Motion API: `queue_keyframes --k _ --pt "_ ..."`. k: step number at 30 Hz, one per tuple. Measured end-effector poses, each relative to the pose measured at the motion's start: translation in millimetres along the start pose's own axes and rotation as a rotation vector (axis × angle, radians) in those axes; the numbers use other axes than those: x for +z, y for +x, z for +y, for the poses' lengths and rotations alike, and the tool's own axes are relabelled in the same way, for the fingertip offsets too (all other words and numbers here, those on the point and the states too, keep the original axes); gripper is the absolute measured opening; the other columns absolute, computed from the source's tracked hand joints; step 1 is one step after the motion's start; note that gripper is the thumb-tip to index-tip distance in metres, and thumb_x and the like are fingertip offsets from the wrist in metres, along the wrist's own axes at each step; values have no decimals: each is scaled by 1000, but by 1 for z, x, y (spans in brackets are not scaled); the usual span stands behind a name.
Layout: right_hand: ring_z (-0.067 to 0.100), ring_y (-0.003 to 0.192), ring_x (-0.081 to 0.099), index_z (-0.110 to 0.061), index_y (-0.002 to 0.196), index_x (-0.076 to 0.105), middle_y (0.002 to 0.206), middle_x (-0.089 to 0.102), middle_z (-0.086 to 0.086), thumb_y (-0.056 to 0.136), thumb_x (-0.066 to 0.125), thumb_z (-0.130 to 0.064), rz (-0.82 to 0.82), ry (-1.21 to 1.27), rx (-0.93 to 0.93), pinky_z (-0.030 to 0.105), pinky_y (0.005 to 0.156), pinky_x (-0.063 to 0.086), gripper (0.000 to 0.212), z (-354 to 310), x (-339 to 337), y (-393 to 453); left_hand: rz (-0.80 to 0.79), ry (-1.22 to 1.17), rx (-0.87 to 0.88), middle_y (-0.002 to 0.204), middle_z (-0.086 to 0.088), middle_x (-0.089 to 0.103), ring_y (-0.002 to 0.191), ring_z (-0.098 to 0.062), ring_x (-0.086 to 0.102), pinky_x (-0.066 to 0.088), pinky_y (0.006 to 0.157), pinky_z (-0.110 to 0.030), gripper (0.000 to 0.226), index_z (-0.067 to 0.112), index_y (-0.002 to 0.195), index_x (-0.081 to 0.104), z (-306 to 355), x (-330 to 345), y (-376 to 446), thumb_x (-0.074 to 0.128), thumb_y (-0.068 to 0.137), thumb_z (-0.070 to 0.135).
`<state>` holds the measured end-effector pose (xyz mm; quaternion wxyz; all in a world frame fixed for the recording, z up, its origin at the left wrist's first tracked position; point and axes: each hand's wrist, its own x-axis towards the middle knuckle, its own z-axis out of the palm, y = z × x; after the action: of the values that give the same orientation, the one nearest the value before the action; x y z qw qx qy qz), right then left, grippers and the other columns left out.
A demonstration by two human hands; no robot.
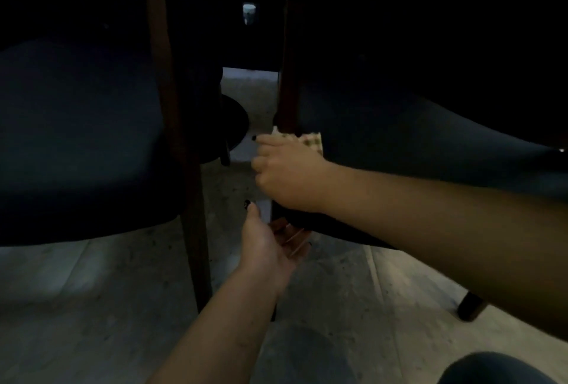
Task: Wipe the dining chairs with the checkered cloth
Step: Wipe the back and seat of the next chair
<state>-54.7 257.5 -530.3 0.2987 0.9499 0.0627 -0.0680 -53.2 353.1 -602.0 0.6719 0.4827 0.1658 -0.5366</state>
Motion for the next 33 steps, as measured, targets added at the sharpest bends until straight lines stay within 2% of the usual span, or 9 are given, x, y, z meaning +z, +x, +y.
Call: queue_keyframes --k 2,5,9,13,18,24,26,29,33 --pt "25 118 49 -12 111 67 115 62 6 95 36 -10 50 88 -28 38 118 5 35 0 3 -10 7 9 12 95 -14 69 95 -30 64 46 84 -41 64 7 90 59 0 3 -2 28 97 63" --pt "35 118 56 -1 108 70 113 66 19 85 53 2 275 296 -1 45 115 18 28 9 18 -51 119 214 196 107 -8 64 95 -24 61 48 86 -39 45 11 107 61 -4 14 -4 39 99 50" --pt "42 126 47 0 119 64 127 59 21 73 66 15 304 525 310 61 106 31 48 1 43 -137 303 689 887 141 -7 27 125 -21 36 36 101 -35 53 15 133 37 -15 26 -13 57 89 37" --pt "35 130 45 -4 122 62 130 58 16 76 64 14 279 616 595 50 112 26 50 6 61 -189 111 1170 1531 152 -13 24 146 -25 15 12 117 -45 60 6 139 36 -36 37 -13 46 89 39" --pt "34 136 37 -5 125 60 133 56 15 80 57 16 272 647 873 44 116 14 50 23 91 -249 -123 1795 1600 157 -13 27 149 -29 12 14 115 -61 68 6 147 36 -81 51 -10 35 94 48" --pt "34 140 30 -6 130 56 137 53 13 82 52 13 300 717 1007 45 117 12 52 36 111 -306 -241 2217 1528 159 -14 22 147 -35 12 16 114 -62 88 12 152 19 -87 123 -13 28 84 67" --pt "28 136 37 -5 129 57 134 56 12 86 49 11 428 789 1210 31 117 20 47 36 118 -323 -425 2368 1552 162 -10 5 149 -31 -1 8 117 -57 97 18 153 0 -88 172 -6 27 80 76" --pt "21 109 58 -8 122 62 115 64 7 90 46 6 796 951 1681 4 90 38 39 38 126 -347 -727 2527 1615 163 -6 -8 148 -24 -12 5 120 -48 103 19 153 -9 -102 236 7 32 80 79" --pt "29 107 61 -17 130 57 126 62 4 96 43 -6 992 1291 2055 42 94 52 39 53 148 -377 -861 2472 1647 162 -3 -14 146 -18 -21 -2 121 -42 106 20 153 -13 -120 247 24 36 79 78"
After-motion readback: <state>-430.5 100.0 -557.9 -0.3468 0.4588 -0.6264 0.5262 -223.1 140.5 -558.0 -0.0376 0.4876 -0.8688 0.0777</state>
